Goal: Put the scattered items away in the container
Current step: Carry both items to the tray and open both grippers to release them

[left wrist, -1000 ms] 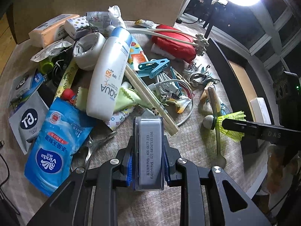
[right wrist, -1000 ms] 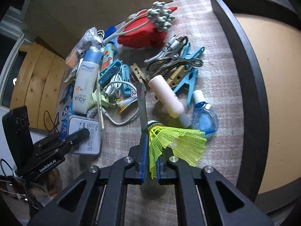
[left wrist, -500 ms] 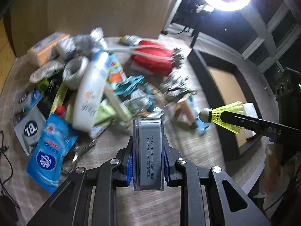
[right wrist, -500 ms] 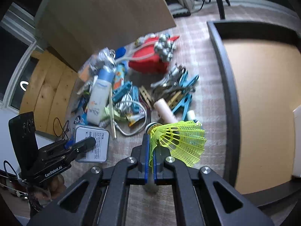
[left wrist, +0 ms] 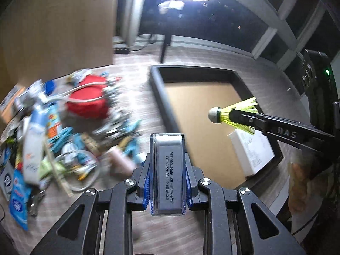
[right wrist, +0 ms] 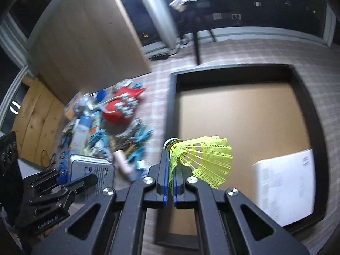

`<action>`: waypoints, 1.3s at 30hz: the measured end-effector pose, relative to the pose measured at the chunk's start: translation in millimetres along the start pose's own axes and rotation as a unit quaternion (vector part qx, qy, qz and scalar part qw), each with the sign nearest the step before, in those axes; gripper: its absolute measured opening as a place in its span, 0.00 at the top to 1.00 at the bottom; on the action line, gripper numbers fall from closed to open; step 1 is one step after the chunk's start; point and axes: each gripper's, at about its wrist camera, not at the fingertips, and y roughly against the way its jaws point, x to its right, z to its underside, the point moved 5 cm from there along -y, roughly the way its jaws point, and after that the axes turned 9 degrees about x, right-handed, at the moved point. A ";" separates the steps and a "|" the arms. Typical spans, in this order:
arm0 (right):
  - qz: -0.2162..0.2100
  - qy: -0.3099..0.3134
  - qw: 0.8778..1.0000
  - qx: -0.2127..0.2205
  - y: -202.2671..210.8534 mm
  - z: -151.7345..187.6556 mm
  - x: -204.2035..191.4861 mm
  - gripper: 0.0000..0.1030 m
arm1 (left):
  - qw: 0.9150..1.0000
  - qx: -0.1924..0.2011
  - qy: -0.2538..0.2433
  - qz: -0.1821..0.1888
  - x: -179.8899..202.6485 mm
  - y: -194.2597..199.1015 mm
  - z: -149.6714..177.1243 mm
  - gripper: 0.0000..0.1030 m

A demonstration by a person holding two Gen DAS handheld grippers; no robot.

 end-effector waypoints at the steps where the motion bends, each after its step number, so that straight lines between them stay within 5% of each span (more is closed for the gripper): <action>1: 0.005 0.002 1.000 0.001 1.2 -3.2 8.9 0.97 | 1.000 -0.001 -0.004 0.000 10.5 -6.0 -3.7 0.77; 10: 0.064 0.014 0.998 0.015 12.2 -37.2 78.1 0.97 | 0.999 -0.013 -0.039 0.000 79.2 -50.7 -24.5 0.77; 20: 0.102 0.011 0.994 0.026 13.0 -55.1 123.5 0.97 | 0.998 -0.017 -0.067 -0.009 105.1 -79.4 -46.3 0.77; 22: 0.102 0.006 0.994 0.026 9.6 -59.1 128.6 0.97 | 0.998 -0.019 -0.065 -0.007 105.1 -84.0 -52.3 0.71; 23: 0.101 0.003 0.995 0.028 8.1 -61.2 130.6 0.96 | 0.998 -0.021 -0.064 -0.008 105.4 -84.7 -53.4 0.55; 24: 0.102 -0.001 0.994 0.024 5.8 -62.4 132.8 0.88 | 0.998 -0.016 -0.063 -0.010 104.5 -84.9 -55.8 0.47; 27: 0.106 -0.013 0.994 0.026 3.4 -62.3 135.8 0.55 | 0.998 -0.003 -0.063 -0.018 97.8 -83.6 -61.5 0.47; 39: 0.066 0.009 0.998 0.009 -22.2 -63.4 103.4 0.55 | 0.999 0.002 -0.002 -0.042 24.7 -72.5 -55.9 0.47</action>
